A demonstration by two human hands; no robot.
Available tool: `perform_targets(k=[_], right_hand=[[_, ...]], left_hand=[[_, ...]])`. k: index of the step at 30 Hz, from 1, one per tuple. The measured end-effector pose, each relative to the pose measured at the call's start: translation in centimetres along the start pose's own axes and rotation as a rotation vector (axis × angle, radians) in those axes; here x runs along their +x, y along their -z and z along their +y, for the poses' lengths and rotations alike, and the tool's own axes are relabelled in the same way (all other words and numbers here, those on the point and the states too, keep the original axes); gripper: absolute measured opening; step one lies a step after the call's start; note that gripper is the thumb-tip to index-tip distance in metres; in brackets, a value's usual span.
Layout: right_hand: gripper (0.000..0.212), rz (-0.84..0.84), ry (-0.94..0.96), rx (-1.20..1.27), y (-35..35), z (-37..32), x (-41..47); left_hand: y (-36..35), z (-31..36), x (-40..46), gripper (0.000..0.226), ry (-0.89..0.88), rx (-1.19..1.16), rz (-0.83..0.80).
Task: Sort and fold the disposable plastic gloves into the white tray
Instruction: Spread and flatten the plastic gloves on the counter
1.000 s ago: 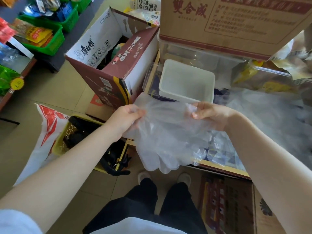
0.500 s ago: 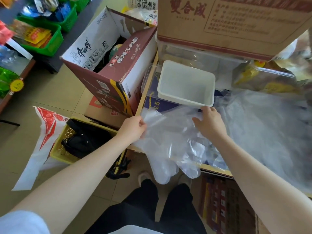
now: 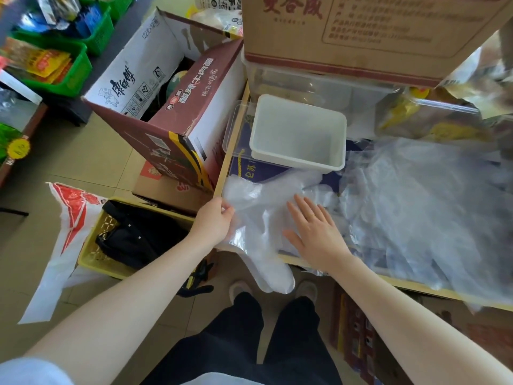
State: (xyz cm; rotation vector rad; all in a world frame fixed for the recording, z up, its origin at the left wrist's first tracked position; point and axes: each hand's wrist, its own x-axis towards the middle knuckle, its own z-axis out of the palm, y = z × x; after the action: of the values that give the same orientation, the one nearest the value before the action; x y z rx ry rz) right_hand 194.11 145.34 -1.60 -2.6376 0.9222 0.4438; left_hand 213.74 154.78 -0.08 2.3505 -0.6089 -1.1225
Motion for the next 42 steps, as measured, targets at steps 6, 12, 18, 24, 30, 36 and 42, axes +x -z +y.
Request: perform_targets(k=[6,12,18,24,30,36,42], right_hand=[[0.067,-0.035,-0.062,-0.022,-0.1,-0.3,0.8],[0.071,-0.039,-0.017,-0.072,-1.3,0.3,2.8],[0.082,-0.005,-0.003,-0.128,-2.3,0.9,3.5],[0.109,-0.011,-0.037,-0.182,-2.8,1.7,3.2],[0.089,0.080,-0.016,-0.199,-0.2,5.5,-1.0],[0.057,0.267,-0.579,0.367,1.6,12.6,-2.9],[0.046,0.175,-0.590,0.135,0.2,18.1,-4.5]], left_hand=[[0.1,-0.5,0.2,0.020,-0.219,0.354,0.099],[0.3,-2.0,0.2,0.071,-0.555,0.801,0.281],[-2.0,-1.1,0.8,0.054,-0.900,0.921,0.026],[-2.8,-0.5,1.1,0.087,-0.538,0.999,-0.158],[-2.9,0.5,1.2,0.101,-0.491,1.069,-0.157],[-3.9,3.6,-0.5,0.078,-0.550,1.035,-0.042],[-8.1,6.9,-2.3,0.037,-0.849,0.717,0.040]])
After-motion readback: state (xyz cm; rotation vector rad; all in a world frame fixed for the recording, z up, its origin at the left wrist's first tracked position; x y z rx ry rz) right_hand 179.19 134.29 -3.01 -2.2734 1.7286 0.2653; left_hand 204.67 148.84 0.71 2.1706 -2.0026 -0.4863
